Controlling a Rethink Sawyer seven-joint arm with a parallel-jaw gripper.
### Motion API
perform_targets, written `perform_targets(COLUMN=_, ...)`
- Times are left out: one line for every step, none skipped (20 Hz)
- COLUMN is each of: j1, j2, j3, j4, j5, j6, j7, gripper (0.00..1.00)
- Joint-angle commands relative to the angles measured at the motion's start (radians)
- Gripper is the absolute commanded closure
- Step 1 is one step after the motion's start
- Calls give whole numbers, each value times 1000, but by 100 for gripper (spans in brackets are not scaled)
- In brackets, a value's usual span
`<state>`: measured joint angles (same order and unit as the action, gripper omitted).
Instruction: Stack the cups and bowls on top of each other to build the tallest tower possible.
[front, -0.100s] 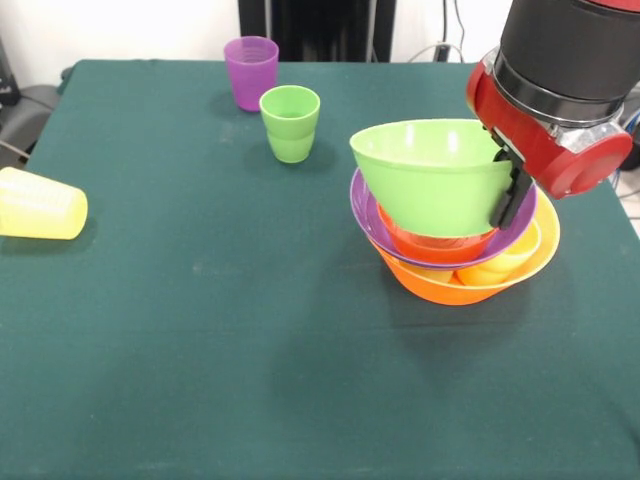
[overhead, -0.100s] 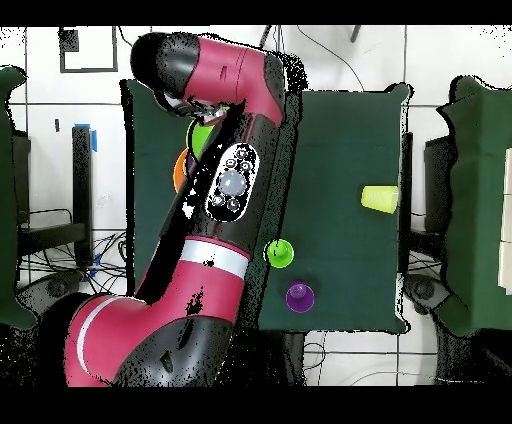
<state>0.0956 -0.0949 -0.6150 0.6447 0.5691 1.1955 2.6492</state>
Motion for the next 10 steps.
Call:
perform_targets(j1=6, j2=6, j3=42, j4=43, j5=-8, j6=95, j7=235, gripper=100)
perform_targets(j1=7, j2=4, j3=43, j4=53, j5=-9, j6=92, j7=233, gripper=100)
perform_targets(j1=8, j2=4, j3=41, j4=53, j5=-10, j6=94, j7=233, gripper=100)
perform_targets(j1=8, j2=5, j3=38, j4=54, j5=-12, j6=96, j7=233, gripper=100)
perform_targets(j1=9, j2=5, j3=35, j4=55, j5=-13, j6=97, j7=234, gripper=100)
perform_targets(j1=10, j2=3, j3=34, j4=59, j5=-15, j6=99, j7=232, gripper=100)
perform_targets(j1=9, j2=5, j3=33, j4=58, j5=-14, j6=104, j7=231, gripper=100)
perform_targets(j1=9, j2=6, j3=31, j4=56, j5=-14, j6=110, j7=231, gripper=100)
perform_targets(j1=9, j2=7, j3=30, j4=54, j5=-14, j6=115, j7=231, gripper=100)
perform_targets(j1=8, j2=8, j3=29, j4=54, j5=-13, j6=118, j7=230, gripper=100)
